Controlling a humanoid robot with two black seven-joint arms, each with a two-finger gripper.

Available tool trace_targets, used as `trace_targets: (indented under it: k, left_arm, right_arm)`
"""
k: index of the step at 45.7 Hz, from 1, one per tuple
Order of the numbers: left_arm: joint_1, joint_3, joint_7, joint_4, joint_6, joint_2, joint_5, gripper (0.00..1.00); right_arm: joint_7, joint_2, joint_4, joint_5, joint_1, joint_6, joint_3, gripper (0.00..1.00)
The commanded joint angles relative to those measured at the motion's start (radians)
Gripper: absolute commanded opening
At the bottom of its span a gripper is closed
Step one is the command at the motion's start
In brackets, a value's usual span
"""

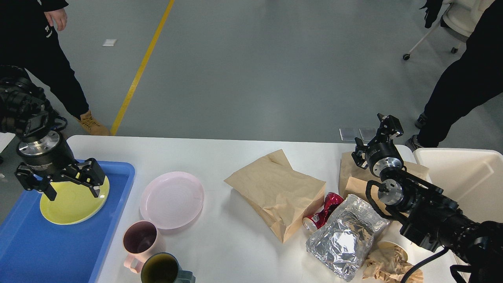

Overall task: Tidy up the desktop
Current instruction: 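Lower the left gripper and grasp the pink mug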

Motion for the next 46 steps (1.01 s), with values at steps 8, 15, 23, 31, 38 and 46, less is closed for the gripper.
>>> trace_targets:
  k: [8,15,23,31,38,46]
  left_arm:
    - [0.082,-0.076,-0.005,0.0,0.0,-0.134,-0.019,0.94]
    - [0.132,-0.115,-0.003,0.0,0.0,-0.155,-0.019,0.93]
    - [0.175,-0.114,-0.003,0.008,0.0,-0.157,-0.019,0.93]
    - [0.195,-0.108,-0.003,0.014,0.0,-0.146,-0.019,0.92]
    - [0.238,-0.108,-0.003,0.066,0.0,-0.146,-0.021,0.84]
    - [0.286,-0.112,-0.002,0.143,0.0,-0.148,-0.019,0.72]
  right_arm:
    - [0.0,0.0,0.0,-0.001,0.0,0.0,0.0,1.0]
    - [0.0,0.0,0.0,-0.001,0.0,0.0,0.0,1.0]
    - [0.0,0.0,0.0,-0.001,0.0,0.0,0.0,1.0]
    - [0.0,0.0,0.0,-0.001,0.0,0.0,0.0,1.0]
    - [0.0,0.0,0.0,-0.001,0.0,0.0,0.0,1.0]
    - [0.0,0.0,0.0,0.001,0.0,0.0,0.0,1.0]
